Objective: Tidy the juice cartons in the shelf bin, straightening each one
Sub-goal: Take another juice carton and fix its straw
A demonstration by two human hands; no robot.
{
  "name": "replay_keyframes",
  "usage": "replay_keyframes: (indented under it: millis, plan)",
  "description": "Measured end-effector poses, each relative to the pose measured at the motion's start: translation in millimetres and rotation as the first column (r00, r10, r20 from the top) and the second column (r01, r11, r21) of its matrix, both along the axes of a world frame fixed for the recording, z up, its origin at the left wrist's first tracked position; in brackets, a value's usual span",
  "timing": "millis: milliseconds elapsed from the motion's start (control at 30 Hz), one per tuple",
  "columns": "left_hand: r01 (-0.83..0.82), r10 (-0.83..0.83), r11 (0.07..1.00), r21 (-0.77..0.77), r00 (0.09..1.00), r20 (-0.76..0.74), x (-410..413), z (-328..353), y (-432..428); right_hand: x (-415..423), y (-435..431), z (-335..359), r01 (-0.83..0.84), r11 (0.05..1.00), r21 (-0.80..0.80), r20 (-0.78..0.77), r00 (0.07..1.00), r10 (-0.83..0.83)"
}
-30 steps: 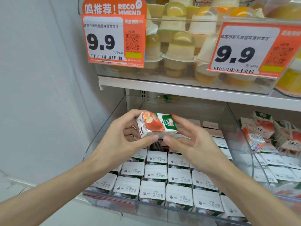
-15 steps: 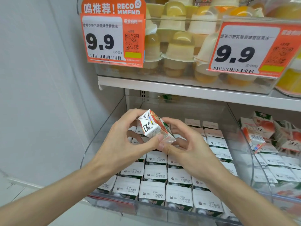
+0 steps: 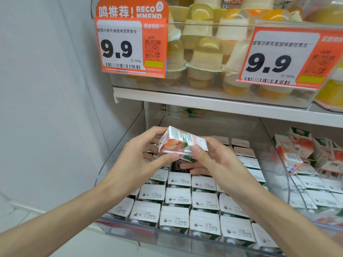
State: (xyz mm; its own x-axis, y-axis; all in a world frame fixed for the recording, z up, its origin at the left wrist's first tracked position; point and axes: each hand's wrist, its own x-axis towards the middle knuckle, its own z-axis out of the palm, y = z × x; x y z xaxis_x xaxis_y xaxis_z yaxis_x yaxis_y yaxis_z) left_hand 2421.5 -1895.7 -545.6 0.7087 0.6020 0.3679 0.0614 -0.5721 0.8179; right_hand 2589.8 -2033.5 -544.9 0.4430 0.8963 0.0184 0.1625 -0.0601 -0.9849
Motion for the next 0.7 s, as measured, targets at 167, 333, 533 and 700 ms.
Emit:
replay_keyframes:
  millis: [167,333,533,700]
  plan:
    - [-0.018,0.019,0.999,-0.029,1.0,0.025,0.6,2.4,-1.7,-2.1,2.7,-3.7,0.002,0.998,-0.056,-0.059,0.998,-0.005]
    - [0.012,-0.011,0.999,-0.038,0.999,0.031,0.9,4.4,-6.5,0.3,5.6,-4.7,-0.011,0.996,-0.086,-0.141,0.99,-0.001]
    - [0.069,-0.069,0.998,0.005,0.997,-0.04,-0.5,3.3,-4.8,-1.9,3.1,1.3,0.031,0.999,-0.039,-0.178,0.983,-0.038]
    - [0.075,-0.057,0.993,0.096,0.982,-0.178,-1.2,-1.2,0.3,-1.4,-2.0,6.6,0.097,0.995,-0.004,-0.047,0.994,-0.097]
